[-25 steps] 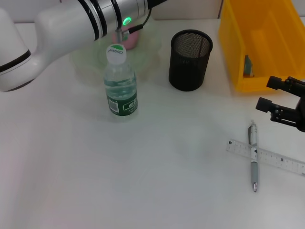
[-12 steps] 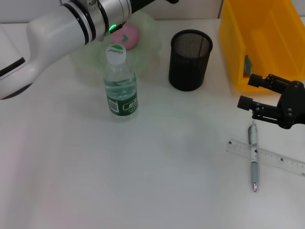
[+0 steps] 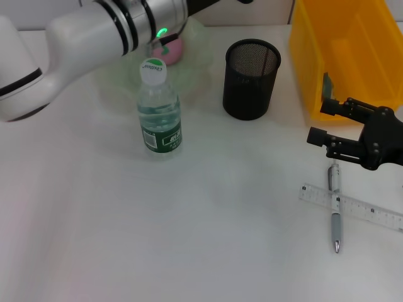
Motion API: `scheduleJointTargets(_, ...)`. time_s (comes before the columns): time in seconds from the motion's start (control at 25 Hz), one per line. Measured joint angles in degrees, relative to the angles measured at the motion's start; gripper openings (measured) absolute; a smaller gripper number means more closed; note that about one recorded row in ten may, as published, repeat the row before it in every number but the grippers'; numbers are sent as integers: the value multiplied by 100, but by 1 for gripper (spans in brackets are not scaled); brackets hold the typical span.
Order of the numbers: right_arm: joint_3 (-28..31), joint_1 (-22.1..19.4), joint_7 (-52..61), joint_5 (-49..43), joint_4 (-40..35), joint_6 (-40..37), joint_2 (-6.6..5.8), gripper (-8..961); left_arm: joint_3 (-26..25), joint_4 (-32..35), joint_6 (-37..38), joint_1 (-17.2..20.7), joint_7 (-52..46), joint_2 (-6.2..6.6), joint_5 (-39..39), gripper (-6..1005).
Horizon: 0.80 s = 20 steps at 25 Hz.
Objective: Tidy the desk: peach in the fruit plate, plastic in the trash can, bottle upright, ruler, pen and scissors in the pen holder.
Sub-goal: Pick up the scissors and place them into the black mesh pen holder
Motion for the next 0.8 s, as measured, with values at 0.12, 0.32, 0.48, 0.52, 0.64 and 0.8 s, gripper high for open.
scheduleJointTargets(0.12,-1,0,0,-4,5,16,-1,779,36,48,3,-68,-543,0,177,245)
scheduleJointTargets(0.32,-2,0,-2,-5,9,24,-1,779,49,358,-19,-209,-2225,6,1372,247)
scheduleJointTargets(0.48,-2,3,-7,-5,9,32,-1,779,53,397,-64,-210,-2367,9,1529,249)
scheduleJointTargets(0.52,-2,3,-7,-5,9,32,-1,779,53,397,-70,-211,-2377,9,1532,249)
scheduleJointTargets(0.64,-38,3,-8,2,9,62,-1,779,55,365,-96,-244,-2397,9,1548,251)
scheduleJointTargets(0.8,-83,22,-8,25,9,105,-1,779,66,338,-187,-270,-2462,9,1629,253)
